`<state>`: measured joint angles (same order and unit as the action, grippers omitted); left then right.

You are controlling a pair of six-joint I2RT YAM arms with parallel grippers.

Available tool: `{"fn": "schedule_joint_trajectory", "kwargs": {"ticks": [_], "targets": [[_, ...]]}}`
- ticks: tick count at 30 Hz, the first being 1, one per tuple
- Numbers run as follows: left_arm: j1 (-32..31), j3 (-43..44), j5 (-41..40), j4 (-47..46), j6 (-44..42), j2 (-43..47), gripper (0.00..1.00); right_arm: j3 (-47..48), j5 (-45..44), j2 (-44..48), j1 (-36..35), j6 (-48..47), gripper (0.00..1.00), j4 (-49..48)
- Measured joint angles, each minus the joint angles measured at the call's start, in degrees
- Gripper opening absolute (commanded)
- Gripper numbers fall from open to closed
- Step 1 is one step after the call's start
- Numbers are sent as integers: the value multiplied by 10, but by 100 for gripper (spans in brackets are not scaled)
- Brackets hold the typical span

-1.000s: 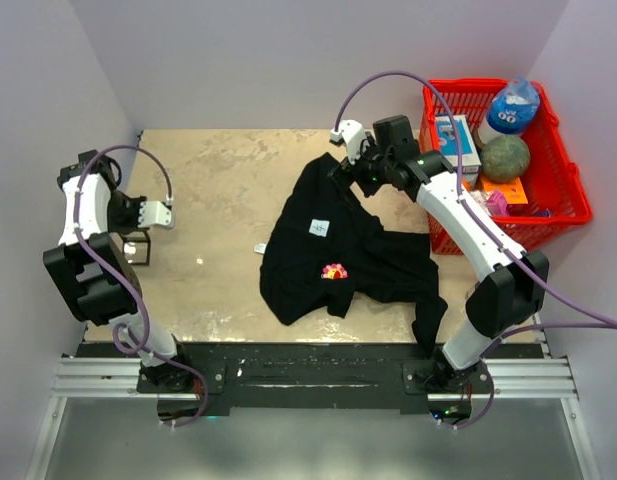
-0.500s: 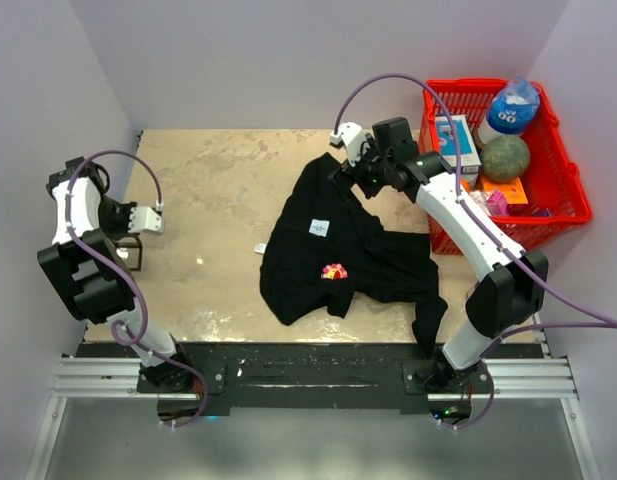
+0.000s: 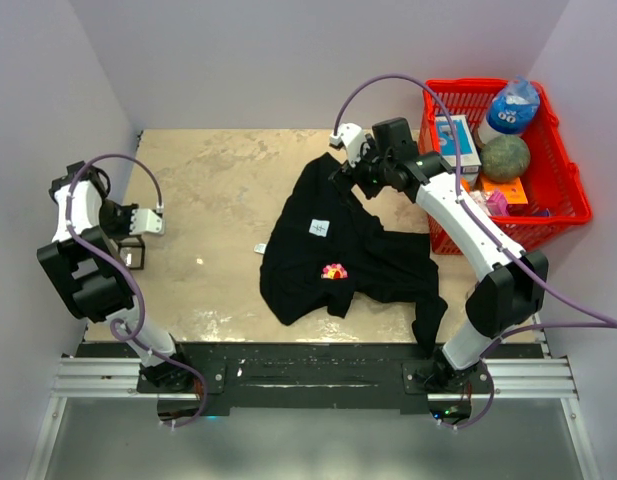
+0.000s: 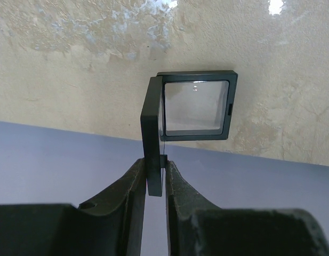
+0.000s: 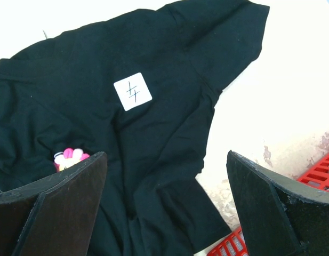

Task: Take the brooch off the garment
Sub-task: Place the brooch box at the corner of the board, then pick up the clothes at the center of the board.

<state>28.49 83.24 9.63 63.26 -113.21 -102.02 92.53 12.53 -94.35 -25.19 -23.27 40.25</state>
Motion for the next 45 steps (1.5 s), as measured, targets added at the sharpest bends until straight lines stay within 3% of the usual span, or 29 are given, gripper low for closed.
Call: {"fn": "schedule_joint_trajectory", "kwargs": {"ticks": [4, 9, 15, 18, 19, 24, 27, 30, 32, 35, 40, 45], "targets": [[0, -10, 0, -15, 1, -4, 32, 0, 0, 0, 0, 0, 97, 5], [0, -16, 0, -27, 3, -7, 38, 0, 0, 0, 0, -2, 97, 8], [1, -18, 2, -38, 11, -7, 56, -3, 0, 0, 0, -4, 97, 10], [1, -5, 17, -25, 16, -7, 77, -3, 0, 0, 0, -4, 98, 11], [0, 9, 25, -15, 16, -7, 99, -3, 0, 0, 0, -4, 98, 11], [-21, 135, 98, 38, 31, 24, 100, -3, 16, -1, 0, 1, 98, 12], [-69, 128, 138, 51, 54, 91, 100, -2, 21, -5, 0, 9, 98, 10], [-159, 83, 198, 33, 148, 164, 99, -2, 13, -17, 0, 16, 98, 5], [-222, 42, 245, -30, 294, 198, 97, -3, -5, -26, 0, 16, 98, -1], [-262, -25, 310, -182, 600, 206, 100, -32, -54, -31, 0, 12, 99, -29], [-277, -83, 323, -402, 982, 103, 100, -134, -122, -31, 5, -17, 99, -54], [-339, -94, 296, -521, 1156, -22, 100, -225, -189, -31, 18, -42, 90, -58]]}}
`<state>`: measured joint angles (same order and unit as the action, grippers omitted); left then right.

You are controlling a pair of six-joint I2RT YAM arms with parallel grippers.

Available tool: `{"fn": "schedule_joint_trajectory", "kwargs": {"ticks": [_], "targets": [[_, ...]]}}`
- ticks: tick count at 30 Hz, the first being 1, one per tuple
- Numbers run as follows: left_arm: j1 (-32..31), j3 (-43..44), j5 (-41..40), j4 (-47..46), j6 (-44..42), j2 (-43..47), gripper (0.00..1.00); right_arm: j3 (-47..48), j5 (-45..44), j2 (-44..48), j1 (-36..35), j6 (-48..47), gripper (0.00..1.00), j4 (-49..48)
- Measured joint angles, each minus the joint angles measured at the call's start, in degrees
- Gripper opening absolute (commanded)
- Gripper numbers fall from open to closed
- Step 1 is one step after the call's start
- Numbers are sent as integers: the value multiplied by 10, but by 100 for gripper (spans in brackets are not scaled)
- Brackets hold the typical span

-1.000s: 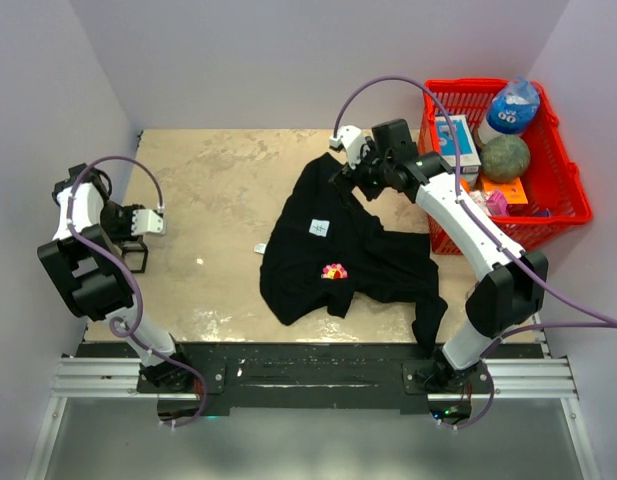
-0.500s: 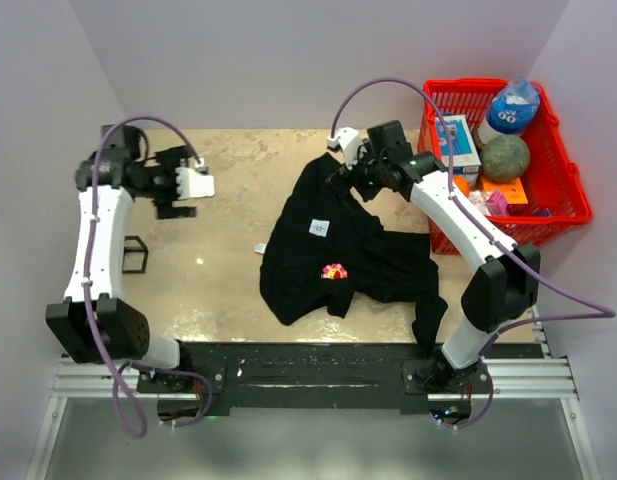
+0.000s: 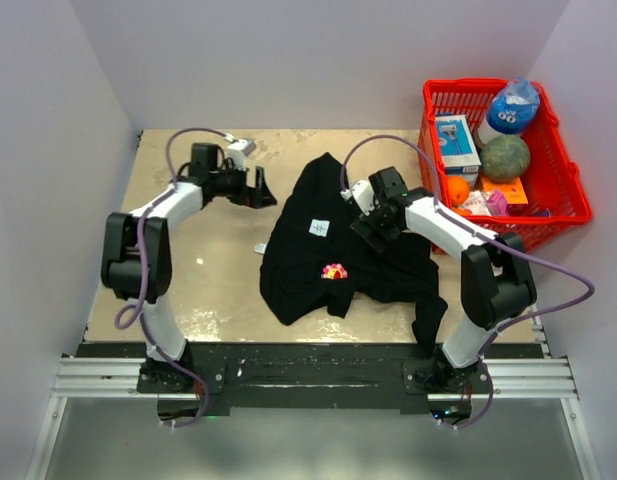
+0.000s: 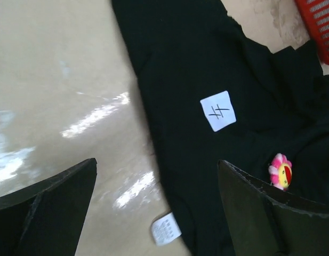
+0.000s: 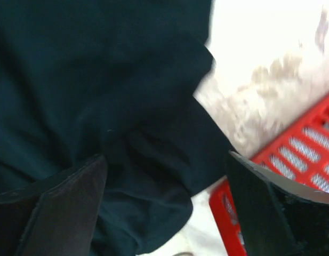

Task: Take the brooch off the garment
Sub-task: Pick up the clothes at the center of the board, then flatten out the clothes at the center of the board.

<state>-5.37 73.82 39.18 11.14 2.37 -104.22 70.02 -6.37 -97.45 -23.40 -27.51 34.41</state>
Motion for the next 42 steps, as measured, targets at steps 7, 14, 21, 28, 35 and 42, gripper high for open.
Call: {"fn": "schedule_joint_trajectory", "kwargs": {"ticks": [7, 14, 21, 28, 35, 42], "targets": [[-76, 40, -35, -42, 75, -127, 93, -11, -23, -1, 59, -9, 86, -14], [-78, 99, -35, -72, 76, -200, 41, -11, -15, -24, 55, -16, 49, -24], [-77, 134, 10, -61, 38, -234, 0, 18, -5, -103, 54, -20, 0, -18], [-69, 137, 37, -45, 22, -229, 0, 107, -17, -139, 54, -14, 0, -9], [-10, 125, 14, 9, -35, -85, 0, 176, -56, -108, 54, 16, 0, -42], [81, 112, -28, 34, -130, 60, 29, 225, -75, -110, 46, 57, 0, -82]]}}
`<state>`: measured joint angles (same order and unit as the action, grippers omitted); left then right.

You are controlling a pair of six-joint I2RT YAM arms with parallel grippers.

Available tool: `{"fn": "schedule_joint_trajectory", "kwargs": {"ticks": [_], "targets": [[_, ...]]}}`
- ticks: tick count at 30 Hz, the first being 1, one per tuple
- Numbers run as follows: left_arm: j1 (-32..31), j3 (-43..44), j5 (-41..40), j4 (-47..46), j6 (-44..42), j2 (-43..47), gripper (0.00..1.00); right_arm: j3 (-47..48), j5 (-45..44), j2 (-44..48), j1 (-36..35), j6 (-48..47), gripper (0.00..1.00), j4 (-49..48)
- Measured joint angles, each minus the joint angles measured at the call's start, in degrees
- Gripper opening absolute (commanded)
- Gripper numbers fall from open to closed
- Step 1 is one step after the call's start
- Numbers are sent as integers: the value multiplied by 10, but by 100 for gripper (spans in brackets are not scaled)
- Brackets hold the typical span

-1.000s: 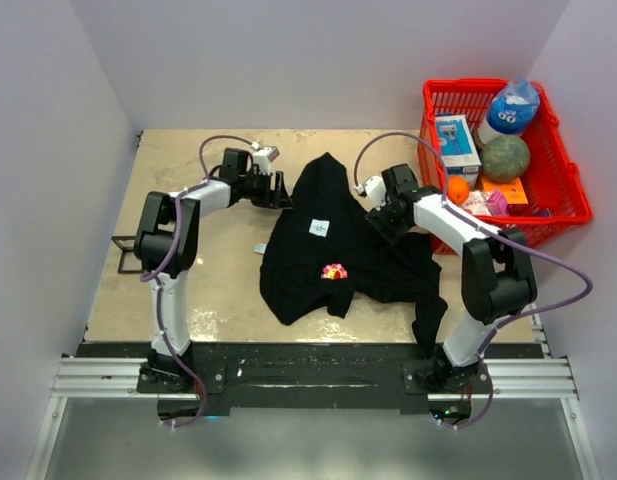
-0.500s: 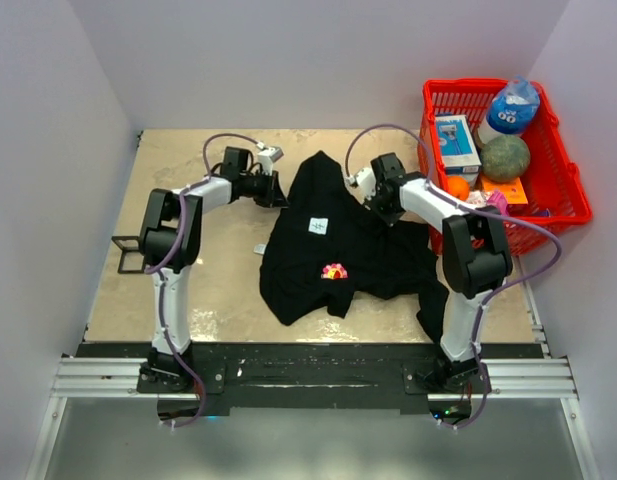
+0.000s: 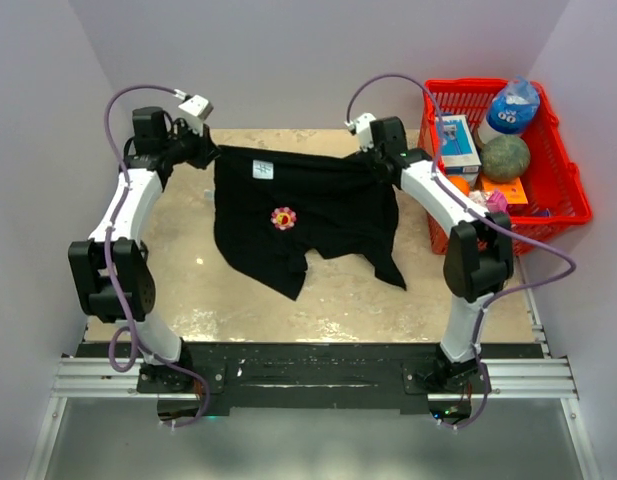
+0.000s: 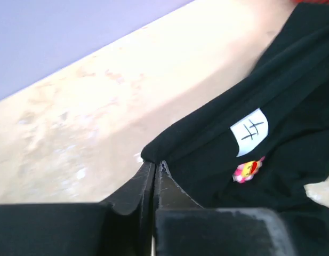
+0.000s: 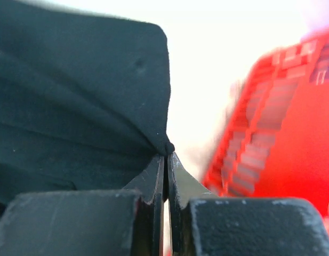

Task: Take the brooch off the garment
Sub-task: Flatten out the clothes at the center of the board.

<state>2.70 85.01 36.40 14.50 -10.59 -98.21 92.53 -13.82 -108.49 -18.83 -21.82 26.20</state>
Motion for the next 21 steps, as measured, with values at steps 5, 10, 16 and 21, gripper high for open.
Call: {"fn": "schedule_joint_trajectory", "kwargs": {"ticks": [5, 10, 16, 21], "targets": [[14, 3, -77, 0, -25, -43, 50, 105, -36, -108, -23, 6, 58, -31], [15, 3, -151, 21, -8, -78, 56, 147, -67, -180, -30, 1, 67, -26], [12, -71, -55, 101, -109, 92, 61, -6, 0, 7, -33, -16, 68, 3], [-31, -171, 10, 231, -320, 221, 63, -163, 60, 231, -34, -73, 70, 22]]}}
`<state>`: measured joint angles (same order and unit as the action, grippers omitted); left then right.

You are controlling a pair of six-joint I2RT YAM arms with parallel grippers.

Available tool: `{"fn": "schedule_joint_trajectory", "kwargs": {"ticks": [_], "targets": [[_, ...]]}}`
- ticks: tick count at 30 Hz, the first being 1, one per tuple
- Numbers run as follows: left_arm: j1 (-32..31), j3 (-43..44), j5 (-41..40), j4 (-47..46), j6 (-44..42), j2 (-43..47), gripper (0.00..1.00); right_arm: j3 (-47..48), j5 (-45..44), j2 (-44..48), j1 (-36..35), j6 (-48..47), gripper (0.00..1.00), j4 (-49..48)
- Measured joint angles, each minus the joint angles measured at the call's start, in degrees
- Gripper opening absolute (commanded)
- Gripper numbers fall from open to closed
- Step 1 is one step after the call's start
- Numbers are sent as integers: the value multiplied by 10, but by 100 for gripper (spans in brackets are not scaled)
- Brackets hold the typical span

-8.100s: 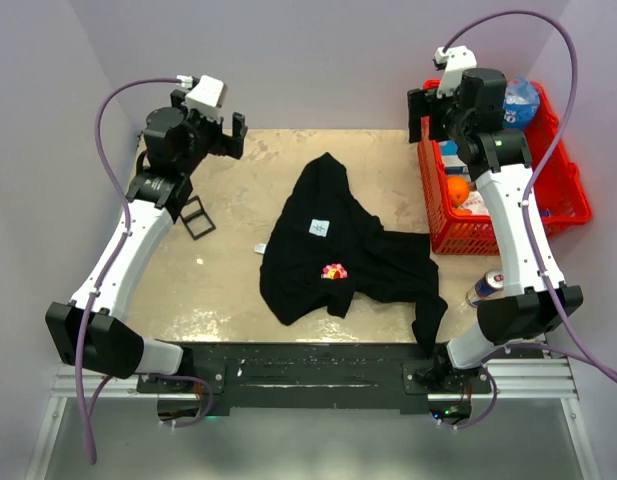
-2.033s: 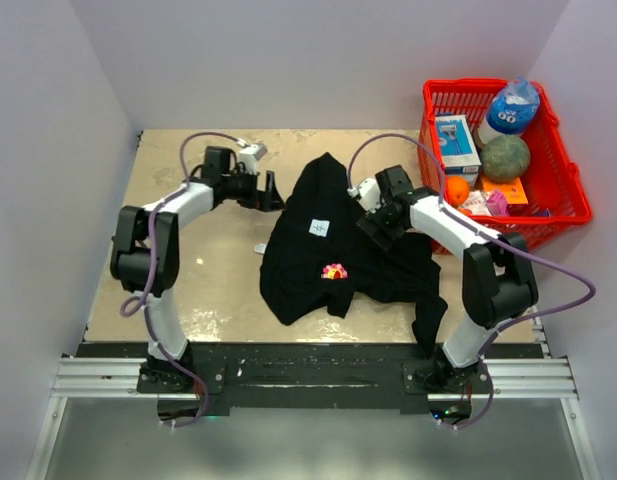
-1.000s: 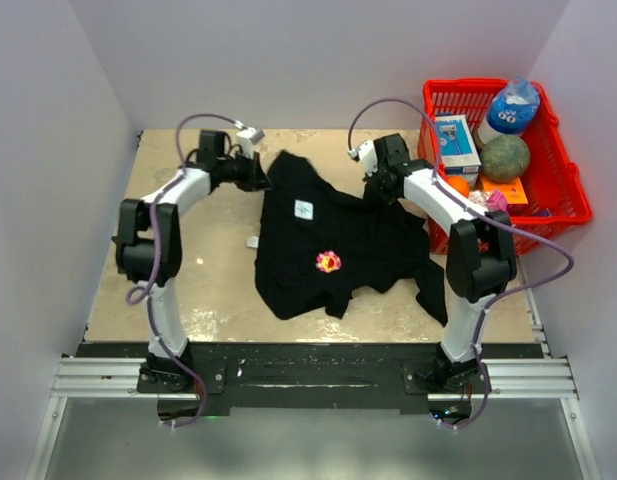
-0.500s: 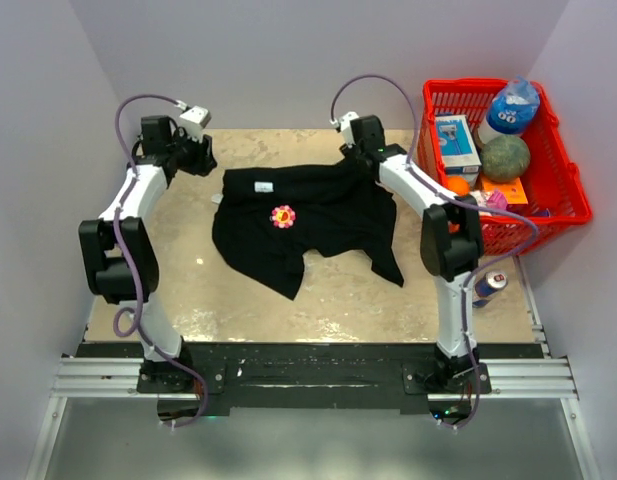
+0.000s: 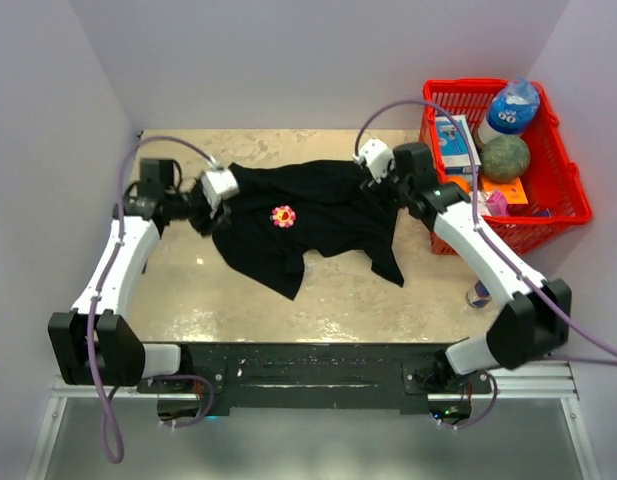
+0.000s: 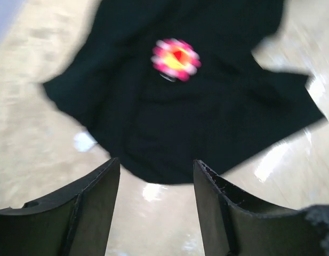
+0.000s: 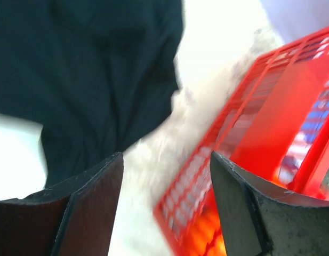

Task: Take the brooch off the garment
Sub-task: Flatten out the clothes at the center of the board.

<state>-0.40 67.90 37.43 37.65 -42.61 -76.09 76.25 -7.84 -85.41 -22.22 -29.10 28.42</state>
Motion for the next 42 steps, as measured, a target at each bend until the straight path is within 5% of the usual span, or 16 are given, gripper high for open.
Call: {"fn": "schedule_joint_trajectory", "kwargs": {"ticks": [5, 10, 17, 23, 32, 36, 42], "targets": [[-61, -144, -3, 73, -137, 15, 72, -101, 26, 52, -1, -47, 73, 55], [-162, -245, -6, 41, -171, 58, 73, -210, 23, 38, -1, -78, 74, 89], [-339, -355, -38, -153, -122, 100, 70, -278, 14, 51, -2, -111, 69, 92], [-422, -379, -105, -312, -57, 35, 65, -280, 16, 51, -2, -118, 50, 61], [-467, -370, -190, -405, -48, -50, 35, -284, 31, 50, -2, -116, 40, 53], [-467, -372, -223, -392, -74, -52, 0, -284, 35, 49, -2, -115, 5, 52], [-437, -356, -242, -340, -85, -44, 0, -263, 44, 29, -2, -117, 0, 79]]}}
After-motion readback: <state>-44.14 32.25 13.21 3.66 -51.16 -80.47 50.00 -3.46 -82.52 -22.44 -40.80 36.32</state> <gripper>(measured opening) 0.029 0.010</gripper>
